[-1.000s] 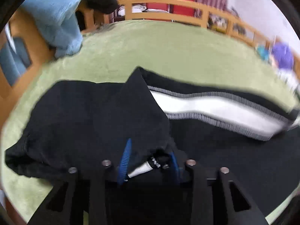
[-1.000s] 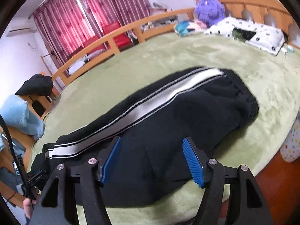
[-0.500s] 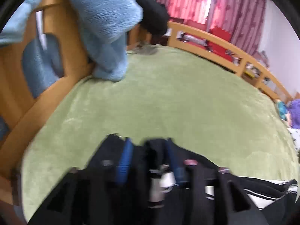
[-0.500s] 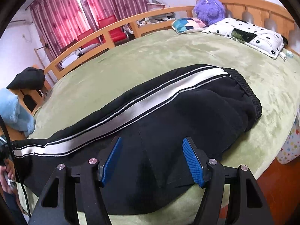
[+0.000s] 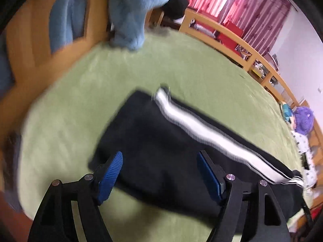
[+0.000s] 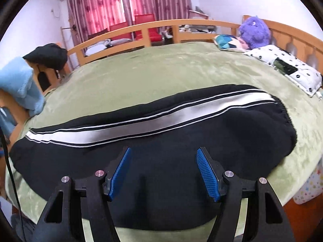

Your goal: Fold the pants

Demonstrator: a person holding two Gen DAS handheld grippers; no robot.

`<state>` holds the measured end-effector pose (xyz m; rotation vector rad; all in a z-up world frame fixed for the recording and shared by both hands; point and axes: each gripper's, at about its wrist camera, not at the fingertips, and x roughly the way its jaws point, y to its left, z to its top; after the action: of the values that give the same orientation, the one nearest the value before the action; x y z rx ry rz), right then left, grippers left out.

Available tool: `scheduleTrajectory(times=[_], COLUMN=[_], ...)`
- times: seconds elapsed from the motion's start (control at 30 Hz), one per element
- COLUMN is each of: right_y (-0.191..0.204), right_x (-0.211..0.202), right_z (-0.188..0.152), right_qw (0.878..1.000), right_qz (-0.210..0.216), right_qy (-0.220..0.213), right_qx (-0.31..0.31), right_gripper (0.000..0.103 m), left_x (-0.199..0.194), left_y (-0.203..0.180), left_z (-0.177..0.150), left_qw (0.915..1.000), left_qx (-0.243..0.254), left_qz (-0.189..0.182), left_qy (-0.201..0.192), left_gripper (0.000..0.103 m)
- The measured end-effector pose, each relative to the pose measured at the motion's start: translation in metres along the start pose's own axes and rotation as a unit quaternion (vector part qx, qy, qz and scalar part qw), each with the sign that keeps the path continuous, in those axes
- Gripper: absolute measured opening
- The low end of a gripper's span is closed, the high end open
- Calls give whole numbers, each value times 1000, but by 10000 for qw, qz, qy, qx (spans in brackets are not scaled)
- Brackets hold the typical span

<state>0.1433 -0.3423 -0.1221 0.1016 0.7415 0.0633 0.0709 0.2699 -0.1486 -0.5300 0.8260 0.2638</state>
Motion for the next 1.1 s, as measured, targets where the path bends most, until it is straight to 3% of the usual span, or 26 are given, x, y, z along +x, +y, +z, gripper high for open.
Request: scheduleTrajectory(times=[0.1, 0.23, 0.33, 0.37, 0.4, 0.43, 0.47, 0.5, 0.6, 0.67, 0.73, 0.8, 0.87, 0.93, 1.0, 1.1], right_y=[-2, -10, -16, -17, -18, -18, -19, -19, -18, -17, -14, -11, -7, -5, -5, -5], right_x=[-2, -4, -4, -5, -6, -5, -5, -4, -2, -2, -1, 1, 2, 3, 2, 3], right_z=[-2, -3, -4, -5, -5, -4, -4, -3, -1, -1, -2, -2, -3, -4, -4, -4], right_qw=[9999, 9993, 9987, 9984, 9983, 9983, 9983, 9983, 9983, 9983, 9987, 9992, 9995, 9997, 9998, 9999], right_qz=[82, 160, 178, 173, 147, 119, 83, 65, 67, 89, 66, 52, 55, 61, 43, 51], right_qy=[6, 10, 20, 9, -9, -15, -18, -15, 2, -7, -12, 1, 47, 75, 60, 59], right_qx=[89, 332, 487, 533, 561, 572, 579, 582, 585, 582, 514, 408, 317, 234, 168, 146], right_gripper=[67, 67, 67, 67, 67, 67, 67, 67, 67, 67, 67, 67, 67, 67, 67, 67], left_x=[16, 34, 41, 41, 41, 43, 43, 40, 6, -4, 9, 33, 42, 37, 30, 19], left_y=[15, 48, 68, 69, 65, 58, 53, 49, 57, 63, 66, 70, 66, 61, 68, 79], left_z=[-15, -10, -5, -4, -2, 0, 1, 4, 12, 10, 4, -2, -5, -10, -20, -37], left_qw=[9993, 9936, 9847, 9829, 9841, 9876, 9901, 9918, 9880, 9881, 9899, 9911, 9933, 9953, 9926, 9831], left_qx=[-353, -1120, -1723, -1807, -1738, -1548, -1383, -1251, -1378, -1364, -1288, -1298, -1101, -925, -1205, -1795], left_qz=[-78, 98, -232, -293, -260, -168, -142, -219, -279, -93, 172, 241, 334, 265, -47, -354], left_qy=[116, -133, -128, -197, -260, -224, -167, -147, -643, -711, -573, -153, 133, 134, 113, 25], left_gripper=[74, 74, 72, 63, 47, 38, 14, 6, 6, 6, 6, 9, 18, 32, 52, 55])
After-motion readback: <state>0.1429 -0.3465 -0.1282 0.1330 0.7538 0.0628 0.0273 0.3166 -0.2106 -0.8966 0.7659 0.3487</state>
